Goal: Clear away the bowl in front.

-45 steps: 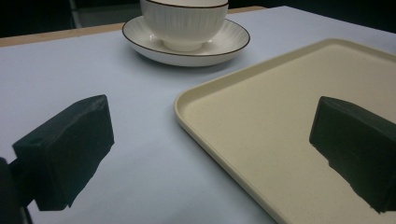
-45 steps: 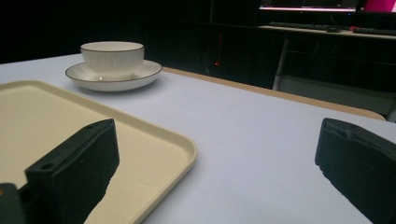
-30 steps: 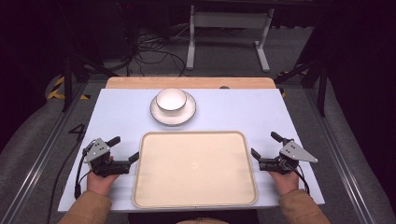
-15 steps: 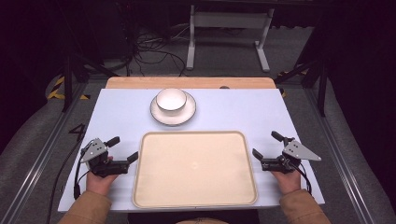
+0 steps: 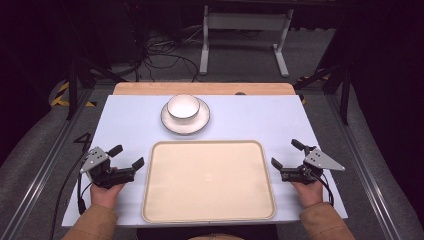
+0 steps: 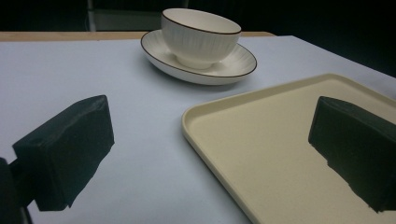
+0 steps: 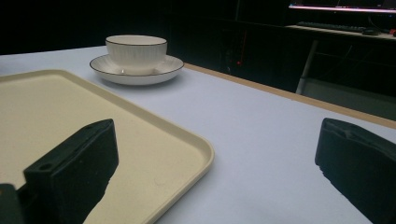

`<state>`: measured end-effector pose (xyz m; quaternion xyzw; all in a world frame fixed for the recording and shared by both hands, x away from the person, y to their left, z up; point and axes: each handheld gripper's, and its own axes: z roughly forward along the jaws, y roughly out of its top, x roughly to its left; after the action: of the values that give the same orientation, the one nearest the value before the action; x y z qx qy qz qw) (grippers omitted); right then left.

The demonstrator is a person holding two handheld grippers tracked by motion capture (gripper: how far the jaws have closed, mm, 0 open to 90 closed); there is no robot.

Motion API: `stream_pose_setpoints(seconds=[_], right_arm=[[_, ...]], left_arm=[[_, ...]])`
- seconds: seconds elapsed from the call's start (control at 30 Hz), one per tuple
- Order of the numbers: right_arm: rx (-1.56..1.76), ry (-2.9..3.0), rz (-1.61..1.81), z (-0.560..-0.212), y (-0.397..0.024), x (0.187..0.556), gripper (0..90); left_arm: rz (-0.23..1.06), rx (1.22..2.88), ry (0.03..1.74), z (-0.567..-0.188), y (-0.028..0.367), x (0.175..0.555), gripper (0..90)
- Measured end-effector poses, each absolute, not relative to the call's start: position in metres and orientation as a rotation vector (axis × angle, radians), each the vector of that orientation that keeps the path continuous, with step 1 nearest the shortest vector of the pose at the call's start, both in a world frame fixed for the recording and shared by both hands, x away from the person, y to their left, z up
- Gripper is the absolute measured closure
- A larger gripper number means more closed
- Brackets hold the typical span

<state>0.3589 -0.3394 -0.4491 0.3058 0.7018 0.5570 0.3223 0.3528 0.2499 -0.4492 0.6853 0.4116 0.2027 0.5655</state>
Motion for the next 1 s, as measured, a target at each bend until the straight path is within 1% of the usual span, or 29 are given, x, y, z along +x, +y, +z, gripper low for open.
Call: stream_pose_setpoints(seconds=[0.2,0.53,0.7,1.0], right_arm=[[0.81,1.845,1.454,-0.449,-0.34,0.36,0.0],[0.837,1.858,1.469,-0.451,-0.339,0.361,0.0],[0.842,1.859,1.471,-0.451,-0.339,0.361,0.0],[0.841,1.856,1.483,-0.451,-0.34,0.361,0.4]], left_arm=[[0.45,1.616,0.962,-0.434,0.249,0.356,0.1],[0.47,1.61,0.912,-0.407,0.249,0.364,0.1],[0.5,1.593,0.878,-0.389,0.249,0.368,0.1],[0.513,1.59,0.837,-0.373,0.244,0.377,0.0]])
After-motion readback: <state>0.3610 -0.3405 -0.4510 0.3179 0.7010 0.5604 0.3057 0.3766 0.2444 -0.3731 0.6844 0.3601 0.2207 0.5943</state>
